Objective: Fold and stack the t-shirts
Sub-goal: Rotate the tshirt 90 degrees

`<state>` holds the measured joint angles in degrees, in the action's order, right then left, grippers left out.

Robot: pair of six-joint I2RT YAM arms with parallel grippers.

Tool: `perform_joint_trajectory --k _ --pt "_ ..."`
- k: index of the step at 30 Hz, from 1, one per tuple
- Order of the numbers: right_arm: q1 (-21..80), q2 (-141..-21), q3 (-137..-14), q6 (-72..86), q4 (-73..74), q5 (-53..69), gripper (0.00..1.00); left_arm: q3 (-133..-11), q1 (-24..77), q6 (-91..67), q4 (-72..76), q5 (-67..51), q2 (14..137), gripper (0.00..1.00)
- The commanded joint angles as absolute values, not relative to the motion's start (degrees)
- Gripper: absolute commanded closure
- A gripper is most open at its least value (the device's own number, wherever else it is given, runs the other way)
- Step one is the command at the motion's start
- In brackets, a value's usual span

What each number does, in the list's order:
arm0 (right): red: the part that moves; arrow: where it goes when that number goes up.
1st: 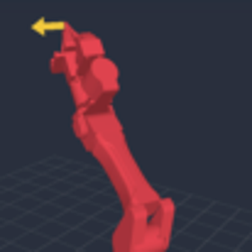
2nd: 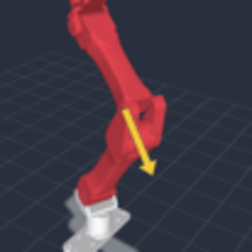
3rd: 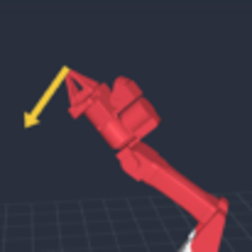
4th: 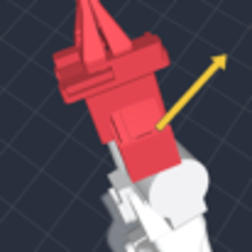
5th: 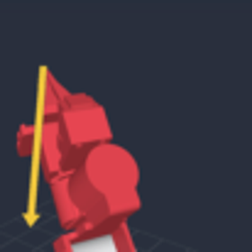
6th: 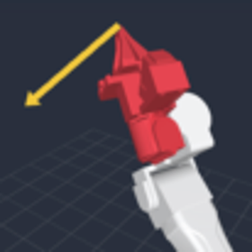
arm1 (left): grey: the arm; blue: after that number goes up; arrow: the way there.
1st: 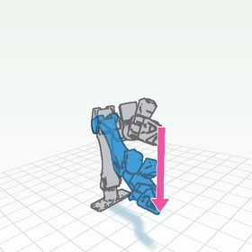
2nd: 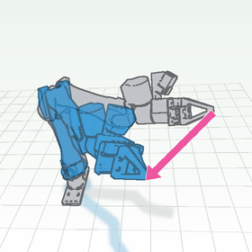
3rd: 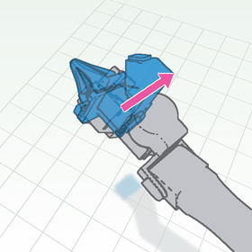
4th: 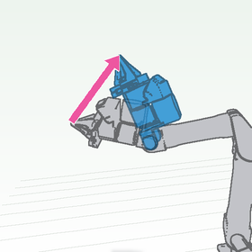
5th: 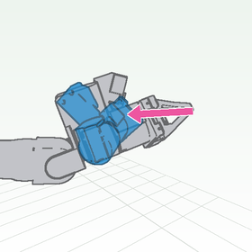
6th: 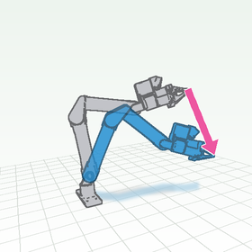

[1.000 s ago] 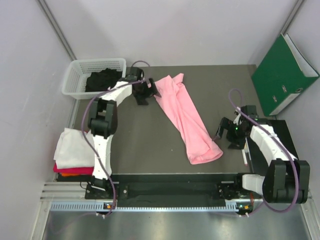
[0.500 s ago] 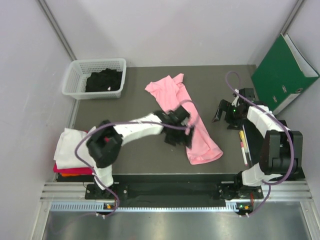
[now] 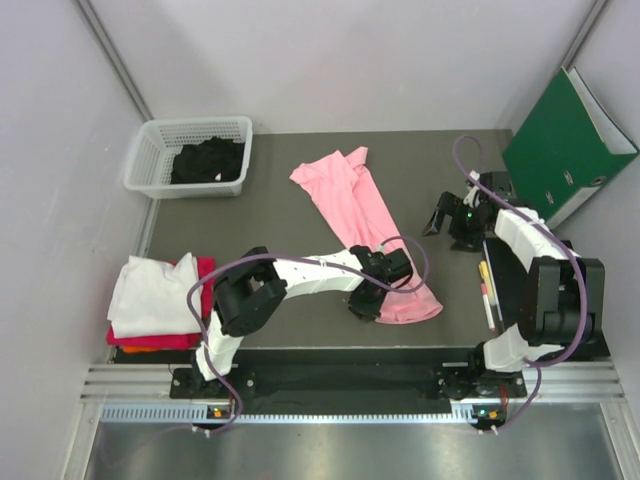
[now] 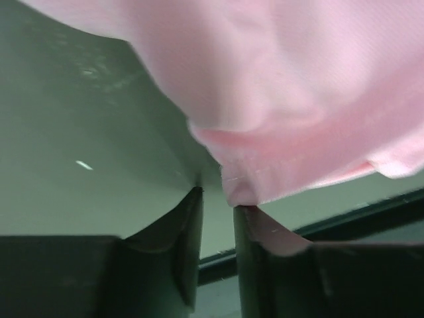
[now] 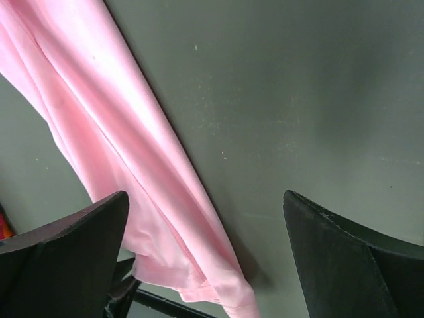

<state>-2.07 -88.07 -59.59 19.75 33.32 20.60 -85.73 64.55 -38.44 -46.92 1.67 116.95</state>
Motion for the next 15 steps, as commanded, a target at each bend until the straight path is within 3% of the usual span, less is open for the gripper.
perform_joint_trajectory --k 1,5,10,12,15 --pt "-2.37 -87.1 -57.84 19.25 30.41 23.11 0.0 -83.94 64.07 -39.29 -47.47 8.0 117.16 0.78" --pt "-2.37 -86.84 -56.69 18.11 30.85 23.29 0.0 -82.01 63.28 -39.9 -47.81 9.4 116.37 1.0" --pt "-2.37 -87.01 -55.99 17.49 30.94 23.73 0.0 -77.61 62.93 -40.87 -46.59 8.71 111.37 1.0" --pt "-2.37 -86.84 -55.9 17.49 30.85 23.64 0.0 -77.08 63.02 -41.31 -46.41 7.74 108.9 0.82" --pt "-2.37 -87.19 -56.16 17.58 30.59 23.91 0.0 -78.39 63.28 -41.57 -47.9 8.26 106.79 0.39"
